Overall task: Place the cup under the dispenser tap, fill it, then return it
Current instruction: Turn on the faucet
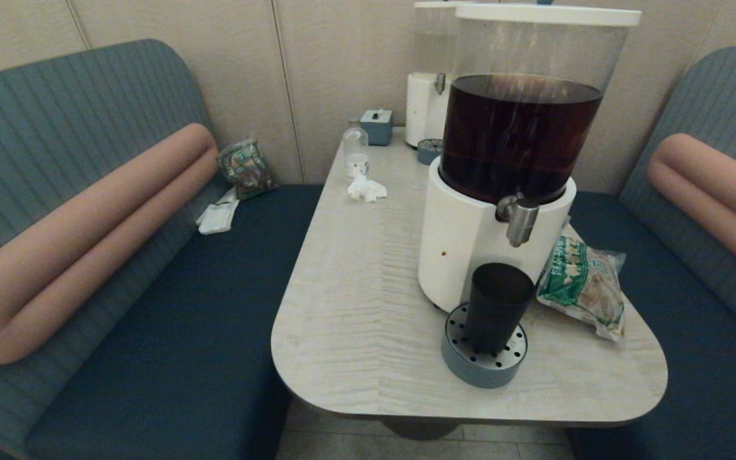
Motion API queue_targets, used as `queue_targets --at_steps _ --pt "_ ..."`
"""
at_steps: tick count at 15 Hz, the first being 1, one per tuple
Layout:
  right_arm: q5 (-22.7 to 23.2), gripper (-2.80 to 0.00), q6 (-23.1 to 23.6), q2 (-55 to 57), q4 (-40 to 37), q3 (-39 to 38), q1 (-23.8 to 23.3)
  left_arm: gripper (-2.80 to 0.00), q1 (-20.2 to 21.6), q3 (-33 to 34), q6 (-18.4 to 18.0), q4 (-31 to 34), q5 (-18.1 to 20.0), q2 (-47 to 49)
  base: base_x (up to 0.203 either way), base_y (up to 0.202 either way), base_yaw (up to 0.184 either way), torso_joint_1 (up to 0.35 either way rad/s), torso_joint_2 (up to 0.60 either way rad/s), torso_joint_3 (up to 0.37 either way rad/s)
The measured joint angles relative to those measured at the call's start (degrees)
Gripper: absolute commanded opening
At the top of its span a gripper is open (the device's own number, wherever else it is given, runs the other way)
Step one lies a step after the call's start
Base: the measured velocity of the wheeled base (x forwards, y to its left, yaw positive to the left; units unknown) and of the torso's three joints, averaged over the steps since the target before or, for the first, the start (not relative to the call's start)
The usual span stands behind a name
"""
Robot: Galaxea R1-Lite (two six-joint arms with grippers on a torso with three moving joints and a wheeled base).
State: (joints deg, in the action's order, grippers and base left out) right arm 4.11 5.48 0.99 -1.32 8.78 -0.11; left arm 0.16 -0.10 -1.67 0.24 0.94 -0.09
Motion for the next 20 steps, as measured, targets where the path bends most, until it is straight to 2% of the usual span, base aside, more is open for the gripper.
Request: queue_targets --at_steps 3,6,8,10,12,14,17,20 --pt "3.23 -2.80 -7.07 8.98 -0.59 16.51 0.39 -2.80 0.00 0.00 0.00 0.01 0.00 0.01 0.000 0.000 0.000 0.000 0.00 0.000" --pt "7.67 -2.80 -15.93 26.77 -2.49 36.07 1.60 -2.80 0.00 0.00 0.02 0.00 0.02 -0.01 0.000 0.000 0.000 0.000 0.00 0.000" --pt "12.44 -2.80 -23.40 38.89 -6.06 47.44 3.21 -2.80 0.00 0.00 0.02 0.00 0.00 -0.01 0.000 0.000 0.000 0.000 0.00 0.000" --pt "20.63 -2.80 -33.72 50.93 -9.52 55.51 5.02 -2.80 0.00 0.00 0.02 0.01 -0.01 0.01 0.000 0.000 0.000 0.000 0.00 0.000" --pt "29.36 -2.80 -42.44 61.28 -10.18 59.26 6.06 -2.80 0.00 0.00 0.02 0.01 0.00 0.01 0.000 0.000 0.000 0.000 0.00 0.000" --pt "37.84 -2.80 -47.24 69.96 -10.17 60.98 6.52 -2.80 0.00 0.00 0.02 0.02 0.00 0.01 0.000 0.000 0.000 0.000 0.00 0.000" --pt "52.30 -2.80 -49.00 78.18 -9.43 61.91 5.09 -2.80 0.00 0.00 0.02 0.02 -0.01 0.01 0.000 0.000 0.000 0.000 0.00 0.000" --pt "62.27 -2.80 -49.00 81.24 -5.86 61.01 1.10 -2.80 0.00 0.00 0.02 0.00 0.00 0.01 0.000 0.000 0.000 0.000 0.00 0.000"
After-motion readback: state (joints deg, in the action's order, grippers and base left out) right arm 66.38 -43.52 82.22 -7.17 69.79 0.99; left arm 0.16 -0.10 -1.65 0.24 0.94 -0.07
